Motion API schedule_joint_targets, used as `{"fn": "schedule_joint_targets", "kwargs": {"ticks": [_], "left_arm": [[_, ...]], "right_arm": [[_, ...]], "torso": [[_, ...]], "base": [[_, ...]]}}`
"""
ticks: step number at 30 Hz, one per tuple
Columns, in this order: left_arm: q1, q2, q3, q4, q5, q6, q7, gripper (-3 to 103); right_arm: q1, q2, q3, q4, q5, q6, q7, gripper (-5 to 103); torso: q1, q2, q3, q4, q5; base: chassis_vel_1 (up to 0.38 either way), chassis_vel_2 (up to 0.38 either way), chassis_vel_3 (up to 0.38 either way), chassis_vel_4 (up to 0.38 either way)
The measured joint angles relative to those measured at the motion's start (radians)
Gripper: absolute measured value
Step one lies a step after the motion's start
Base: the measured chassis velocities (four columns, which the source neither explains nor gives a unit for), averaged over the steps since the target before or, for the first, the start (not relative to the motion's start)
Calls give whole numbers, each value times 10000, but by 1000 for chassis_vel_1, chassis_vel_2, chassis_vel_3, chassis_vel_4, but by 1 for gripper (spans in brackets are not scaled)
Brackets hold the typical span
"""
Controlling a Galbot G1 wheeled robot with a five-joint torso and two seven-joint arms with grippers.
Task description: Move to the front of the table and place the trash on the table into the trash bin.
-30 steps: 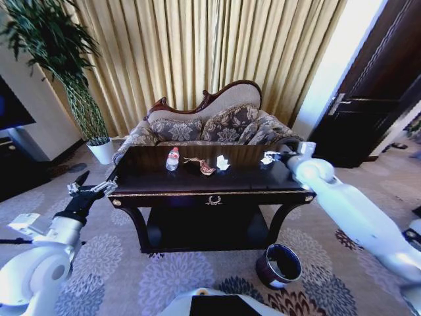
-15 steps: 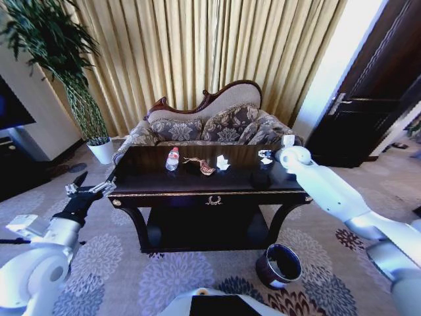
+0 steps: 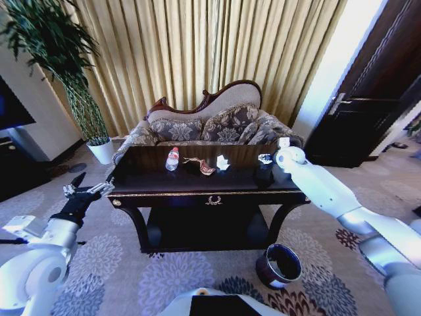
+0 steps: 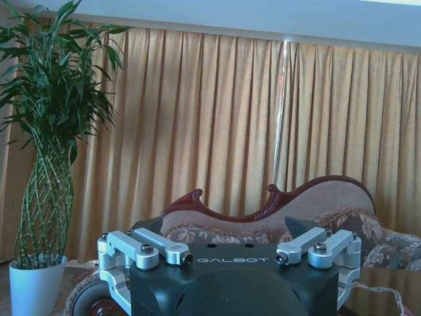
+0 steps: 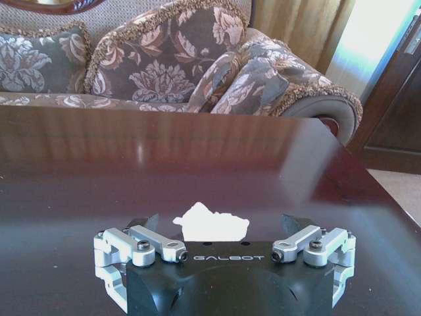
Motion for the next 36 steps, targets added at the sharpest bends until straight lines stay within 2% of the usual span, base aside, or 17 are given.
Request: {"fn": "schedule_joint_targets", "kwargs": {"ticks": [17,19,22,25,27,28,30,31,34,36], "left_arm": [[23,-49,3,63,-1,-111,27,100],[13,-50,8,78,1,-144,26,100],[-20,-12,3,134,5,-266,27,100],[-35,6,1,154,6,-282,27,100],[-45,6,8,160,8,-284,27,100],[-45,6,8,160,8,-284,27,100],[-59,-2,36,165,11,-285,28,100],[-59,-2,36,165,11,-285,28,100],[-69,-5,53,167,14,-284,33,100],[-69,-4,54,167,15,-285,37,100]], "right_arm": [[-141,111,51,-369,-279,82,-62,102],[-170,118,51,-390,-341,87,-66,100],[-199,133,55,-505,-480,103,-261,89],[-197,138,64,-556,-508,110,-319,84],[-194,140,74,-575,-519,111,-339,73],[-194,140,74,-575,-519,111,-339,73],[-193,136,79,-575,-522,116,-347,62],[-193,136,79,-575,-522,116,-347,62],[-219,93,84,-572,-521,202,-349,46],[-232,77,84,-572,-520,238,-348,46]], "torso": [[-1,1,0,1,-1],[-1,0,0,1,0],[0,1,-1,1,-1],[-1,1,-1,1,-1],[0,1,-1,1,-2],[0,1,-1,1,-2],[0,1,-1,1,-2],[0,1,-1,1,-2],[0,1,-1,1,-1],[-1,1,-1,0,0]], "base": [[0,0,0,0],[0,0,0,0],[0,0,0,0],[0,0,0,0],[0,0,0,0],[0,0,0,0],[0,0,0,0],[0,0,0,0],[0,0,0,0],[0,0,0,0]]}}
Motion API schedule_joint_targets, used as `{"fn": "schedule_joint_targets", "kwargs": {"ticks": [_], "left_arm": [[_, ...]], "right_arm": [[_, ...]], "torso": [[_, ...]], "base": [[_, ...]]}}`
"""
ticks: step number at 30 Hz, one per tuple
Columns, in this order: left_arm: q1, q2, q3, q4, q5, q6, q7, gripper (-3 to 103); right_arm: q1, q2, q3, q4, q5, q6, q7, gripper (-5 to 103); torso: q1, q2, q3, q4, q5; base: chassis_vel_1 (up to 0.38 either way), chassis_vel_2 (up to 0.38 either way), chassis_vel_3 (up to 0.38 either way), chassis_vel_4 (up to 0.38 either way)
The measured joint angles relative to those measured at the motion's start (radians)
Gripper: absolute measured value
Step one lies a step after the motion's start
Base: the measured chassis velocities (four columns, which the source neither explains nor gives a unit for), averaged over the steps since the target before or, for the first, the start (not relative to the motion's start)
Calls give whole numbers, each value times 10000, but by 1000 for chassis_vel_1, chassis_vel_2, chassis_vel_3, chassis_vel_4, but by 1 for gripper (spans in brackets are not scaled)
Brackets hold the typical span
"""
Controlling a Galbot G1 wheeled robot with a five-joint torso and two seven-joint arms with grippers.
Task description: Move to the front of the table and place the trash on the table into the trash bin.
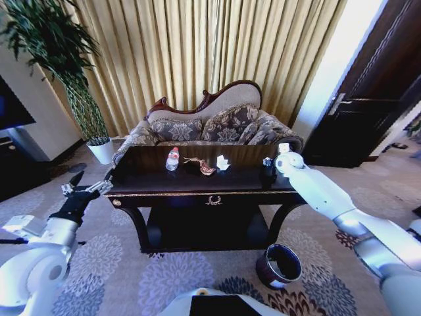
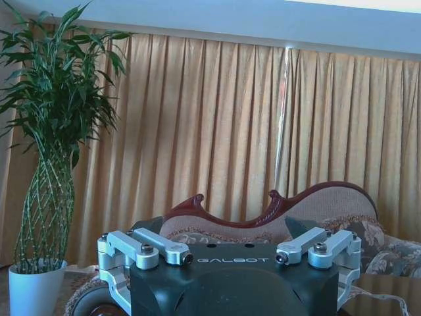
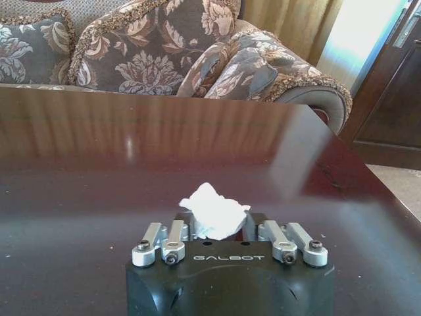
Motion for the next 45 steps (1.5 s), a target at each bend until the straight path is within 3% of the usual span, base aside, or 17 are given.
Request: {"fn": "schedule_joint_targets", "kwargs": {"ticks": [2,4,10,16,20,22,23,26,27,29,31,32,36,39,45], "left_arm": [[0,13,0,8,2,-2,5,100],[0,24,0,8,3,-4,6,100],[-10,55,-5,-18,-6,-7,9,100],[6,67,-38,-27,-18,-11,9,100],[-7,88,-87,15,-38,-98,10,100],[-69,83,-76,65,-54,-174,11,100],[-69,83,-76,65,-54,-174,11,100],[-144,79,-82,234,-88,-304,11,100],[-144,79,-82,234,-88,-304,11,100],[-182,95,-158,365,-215,-362,9,100],[-186,106,-181,384,-290,-366,6,100],[-188,115,-193,386,-348,-367,1,100],[-187,119,-201,354,-398,-368,-3,100],[-215,261,-180,331,-501,-368,-3,100],[-447,509,-74,458,-551,-339,1,100]], "right_arm": [[-25,-33,9,16,13,36,0,30],[-37,-46,15,40,27,40,0,30],[-117,-154,35,245,74,63,5,3],[-262,-334,152,641,312,311,-13,2],[-943,-807,792,2036,383,1167,-249,2],[-1965,-1310,1695,3730,271,1762,-419,2],[-1965,-1310,1695,3730,271,1762,-419,2],[-3920,-1924,3342,5725,-212,2460,-922,2],[-3920,-1924,3342,5725,-212,2460,-922,2],[-5768,-2193,4747,7142,-1055,3099,-1261,2],[-6461,-2203,5346,7681,-1252,3253,-1319,2],[-7374,-2117,6131,8376,-1352,3380,-1326,2],[-8858,-1798,7226,9341,-1464,3467,-1325,2],[-10845,-1081,8766,10508,-2051,3578,-1739,2],[-12350,-440,9657,11307,-2686,3712,-2184,2]], "torso": [[0,-1,1,0,1],[1,0,1,0,2],[1,-1,1,0,1],[1,-1,1,1,1],[1,-1,1,3,0],[1,0,0,1,0],[1,0,0,1,0],[0,0,-1,0,-6],[0,0,-1,0,-6],[0,0,-1,-5,3],[0,0,-1,-5,-1],[0,0,-1,0,-1],[0,0,-1,4,-1],[0,1,-2,-1,-3],[0,0,0,-2,-2]], "base": [[0,0,0,0],[0,0,0,0],[0,0,0,0],[0,0,0,0],[0,0,0,0],[0,0,0,0],[0,0,0,0],[0,0,0,0],[0,0,0,0],[0,0,0,0],[0,0,0,0],[0,0,0,0],[0,0,0,0],[0,0,0,0],[0,0,0,0]]}}
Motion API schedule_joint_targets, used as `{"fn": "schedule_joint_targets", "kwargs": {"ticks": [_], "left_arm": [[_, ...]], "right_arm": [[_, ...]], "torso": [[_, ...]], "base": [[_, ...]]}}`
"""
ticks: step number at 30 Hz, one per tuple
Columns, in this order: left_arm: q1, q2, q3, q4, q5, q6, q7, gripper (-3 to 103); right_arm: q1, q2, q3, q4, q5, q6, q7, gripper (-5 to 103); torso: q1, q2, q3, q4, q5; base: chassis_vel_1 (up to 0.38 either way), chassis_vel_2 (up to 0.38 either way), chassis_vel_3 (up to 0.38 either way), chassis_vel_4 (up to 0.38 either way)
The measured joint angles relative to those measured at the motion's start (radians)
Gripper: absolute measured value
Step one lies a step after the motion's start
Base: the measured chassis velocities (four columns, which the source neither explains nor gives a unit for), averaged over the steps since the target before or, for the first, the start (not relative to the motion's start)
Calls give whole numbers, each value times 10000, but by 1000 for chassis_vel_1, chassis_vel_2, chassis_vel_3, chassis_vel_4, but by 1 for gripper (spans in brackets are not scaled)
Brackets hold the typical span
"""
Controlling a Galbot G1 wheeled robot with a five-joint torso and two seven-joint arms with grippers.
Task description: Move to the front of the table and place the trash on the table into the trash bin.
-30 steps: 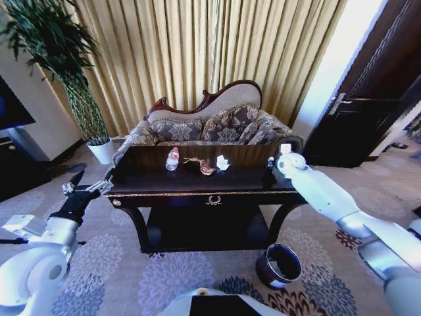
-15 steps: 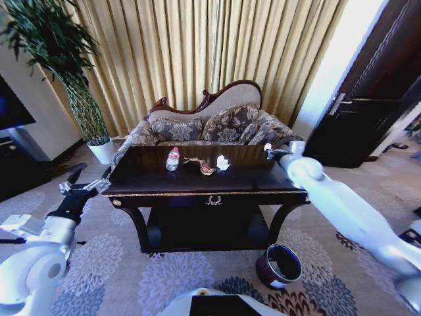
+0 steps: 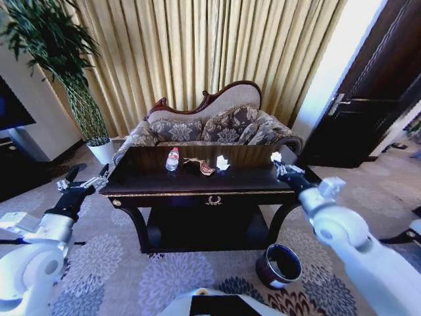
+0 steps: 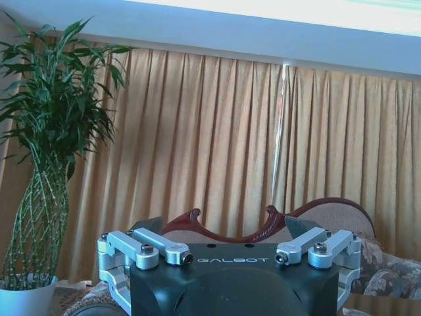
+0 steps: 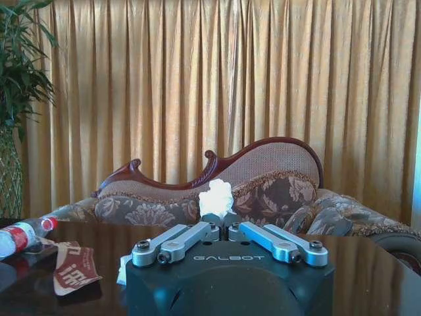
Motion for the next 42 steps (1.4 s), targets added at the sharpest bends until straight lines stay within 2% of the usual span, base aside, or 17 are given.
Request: {"fn": "schedule_joint_targets", "kwargs": {"ticks": [6,17,23,25,29,34,42], "left_arm": [[34,51,55,1,-18,23,4,100],[99,70,62,42,-18,45,12,100],[223,61,-78,-149,69,475,-87,100],[203,88,-97,-217,483,615,-169,100],[193,134,-122,-309,692,700,-152,100],[197,164,-145,-509,747,1188,-156,100],[215,127,-143,-514,716,1306,-186,100]], "right_arm": [[-523,406,117,561,-249,-52,42,2],[-807,569,167,784,-395,-73,90,2],[-892,622,176,774,-544,-66,99,2],[-916,638,174,760,-616,-49,99,2],[-903,653,159,704,-668,-23,99,2],[-926,686,146,653,-726,58,102,2],[-938,690,125,600,-769,84,102,2]], "torso": [[0,0,0,3,1],[1,-1,1,3,1],[0,-1,1,3,2],[0,-1,0,2,1],[0,-1,0,1,2],[0,-1,1,2,2],[0,-1,0,2,2]], "base": [[0,0,0,0],[22,-19,-20,24],[83,-85,-93,77],[106,-102,-93,94],[95,-96,-98,93],[80,-84,-83,85],[73,-65,-82,78]]}}
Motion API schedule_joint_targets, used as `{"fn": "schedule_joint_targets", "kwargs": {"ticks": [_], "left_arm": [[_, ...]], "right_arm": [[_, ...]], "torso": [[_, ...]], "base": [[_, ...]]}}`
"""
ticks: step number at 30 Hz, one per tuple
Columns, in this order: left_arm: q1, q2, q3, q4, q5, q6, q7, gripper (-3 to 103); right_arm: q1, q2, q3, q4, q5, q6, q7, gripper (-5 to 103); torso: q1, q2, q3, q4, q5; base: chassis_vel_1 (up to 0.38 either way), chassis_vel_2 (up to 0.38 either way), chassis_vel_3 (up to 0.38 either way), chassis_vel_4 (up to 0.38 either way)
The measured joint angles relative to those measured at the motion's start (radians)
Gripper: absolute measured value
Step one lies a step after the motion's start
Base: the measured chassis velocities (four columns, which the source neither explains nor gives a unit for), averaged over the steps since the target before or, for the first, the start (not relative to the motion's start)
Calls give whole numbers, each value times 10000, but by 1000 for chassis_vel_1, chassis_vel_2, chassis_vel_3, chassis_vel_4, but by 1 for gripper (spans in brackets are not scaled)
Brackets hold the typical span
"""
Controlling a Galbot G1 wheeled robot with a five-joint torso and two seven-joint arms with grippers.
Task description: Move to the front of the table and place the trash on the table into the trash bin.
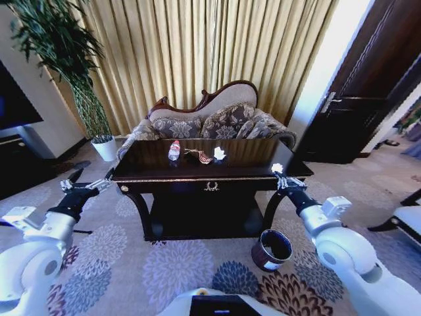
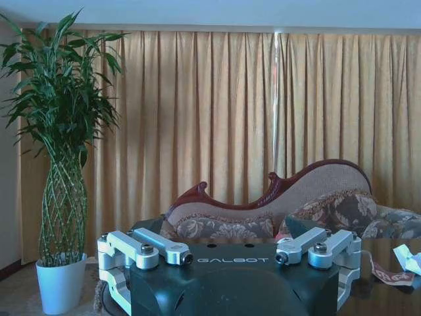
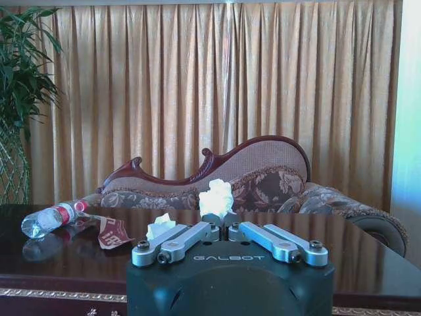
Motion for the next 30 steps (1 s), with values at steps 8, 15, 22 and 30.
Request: {"fn": "schedule_joint_targets", "kwargs": {"ticks": [8,15,22,30], "left_arm": [[35,-87,37,20,-20,-48,-2,100],[67,-106,38,20,-38,-193,12,100],[98,-160,14,-86,-143,-325,20,100],[127,-254,57,-181,-180,-375,34,100]], "right_arm": [[-38,133,-190,-224,-181,195,-17,2],[-68,378,-624,-774,-444,285,-31,2],[817,828,-1672,-3791,-767,203,-92,2],[2508,896,-2788,-7416,-1077,246,-324,2]], "torso": [[1,0,0,0,-1],[0,2,-1,0,-2],[3,-1,2,1,1],[3,-1,2,1,1]], "base": [[76,-70,-73,69],[34,-26,-28,40],[0,0,0,0],[0,0,0,0]]}}
